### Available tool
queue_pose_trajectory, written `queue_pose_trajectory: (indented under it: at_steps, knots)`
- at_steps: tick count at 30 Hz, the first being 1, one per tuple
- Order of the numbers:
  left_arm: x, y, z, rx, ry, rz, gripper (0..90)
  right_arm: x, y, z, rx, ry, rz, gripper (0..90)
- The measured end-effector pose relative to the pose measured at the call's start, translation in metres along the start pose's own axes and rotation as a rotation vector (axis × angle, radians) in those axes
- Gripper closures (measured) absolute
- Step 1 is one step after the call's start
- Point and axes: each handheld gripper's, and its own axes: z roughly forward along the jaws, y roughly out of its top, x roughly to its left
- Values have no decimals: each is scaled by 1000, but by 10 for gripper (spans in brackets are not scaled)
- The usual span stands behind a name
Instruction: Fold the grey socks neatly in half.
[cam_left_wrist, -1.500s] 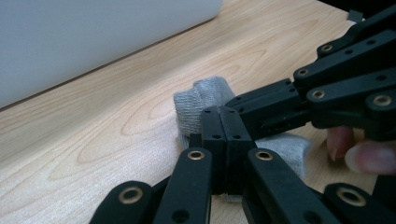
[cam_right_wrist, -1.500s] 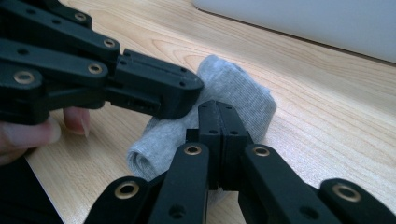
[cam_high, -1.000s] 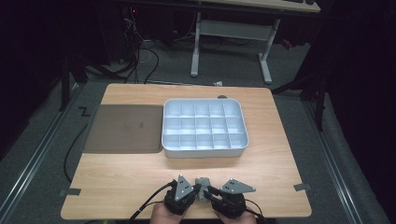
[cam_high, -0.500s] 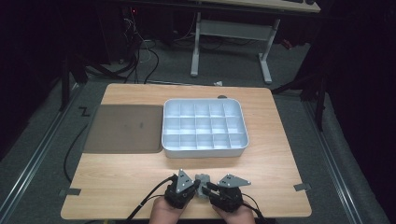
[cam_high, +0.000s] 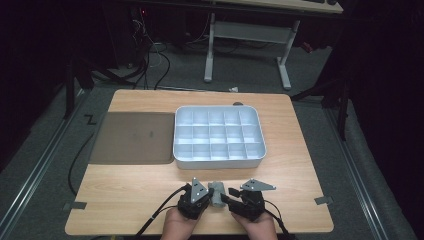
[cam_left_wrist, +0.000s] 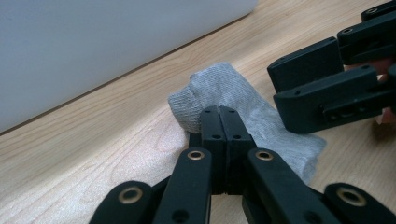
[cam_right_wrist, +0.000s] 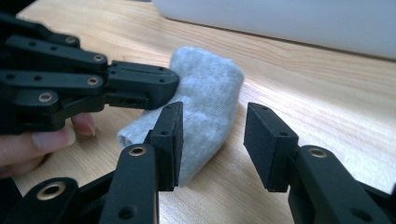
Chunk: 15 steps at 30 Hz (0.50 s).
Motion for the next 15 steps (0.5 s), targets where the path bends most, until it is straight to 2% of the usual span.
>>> queue_pose_trajectory:
  at_steps: [6, 11, 13, 15]
  knots:
    - [-2, -1, 0, -1, 5, 3, 900, -2, 1, 2, -27, 43, 91, 533]
    - [-3, -2, -1, -5, 6, -2, 900, 0, -2, 10, 13, 54, 106, 466]
    - [-2, -2, -2, -2, 3, -2, 900, -1, -3, 10, 21, 60, 118, 465]
    - [-2, -2, -2, -3, 2, -3, 898, -1, -3, 11, 23, 69, 107, 476]
